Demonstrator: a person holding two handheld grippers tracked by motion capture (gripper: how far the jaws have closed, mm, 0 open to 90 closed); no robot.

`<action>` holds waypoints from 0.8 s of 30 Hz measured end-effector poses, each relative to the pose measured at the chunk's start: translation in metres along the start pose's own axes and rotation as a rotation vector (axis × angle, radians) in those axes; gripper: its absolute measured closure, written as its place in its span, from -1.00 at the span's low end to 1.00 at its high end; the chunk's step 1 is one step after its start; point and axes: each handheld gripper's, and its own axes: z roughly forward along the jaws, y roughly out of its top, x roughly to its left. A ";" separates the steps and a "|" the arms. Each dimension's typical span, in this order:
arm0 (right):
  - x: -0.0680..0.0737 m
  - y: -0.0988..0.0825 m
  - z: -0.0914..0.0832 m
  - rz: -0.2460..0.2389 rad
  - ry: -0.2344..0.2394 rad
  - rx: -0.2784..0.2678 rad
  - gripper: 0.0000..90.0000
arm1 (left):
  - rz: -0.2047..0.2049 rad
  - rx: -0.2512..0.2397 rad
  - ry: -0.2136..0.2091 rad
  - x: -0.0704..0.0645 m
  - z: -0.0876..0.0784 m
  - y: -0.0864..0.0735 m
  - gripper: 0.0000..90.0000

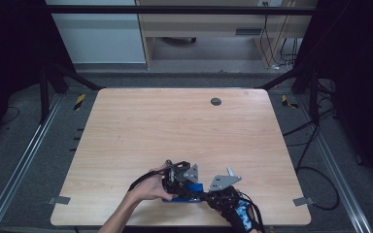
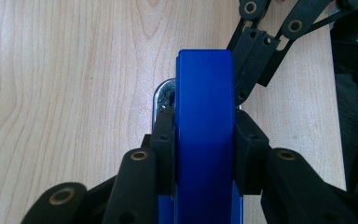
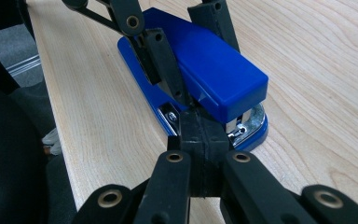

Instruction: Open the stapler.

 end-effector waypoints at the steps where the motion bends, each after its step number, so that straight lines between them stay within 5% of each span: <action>1: 0.000 0.000 0.000 -0.002 -0.001 0.001 1.00 | -0.004 -0.003 -0.001 0.000 0.000 -0.001 0.47; 18: 0.001 0.001 -0.001 -0.002 -0.018 0.010 1.00 | 0.007 -0.002 0.003 0.000 0.002 -0.001 0.46; 24: 0.001 0.000 -0.002 -0.004 -0.024 0.013 1.00 | 0.015 0.037 0.002 0.000 0.002 0.003 0.45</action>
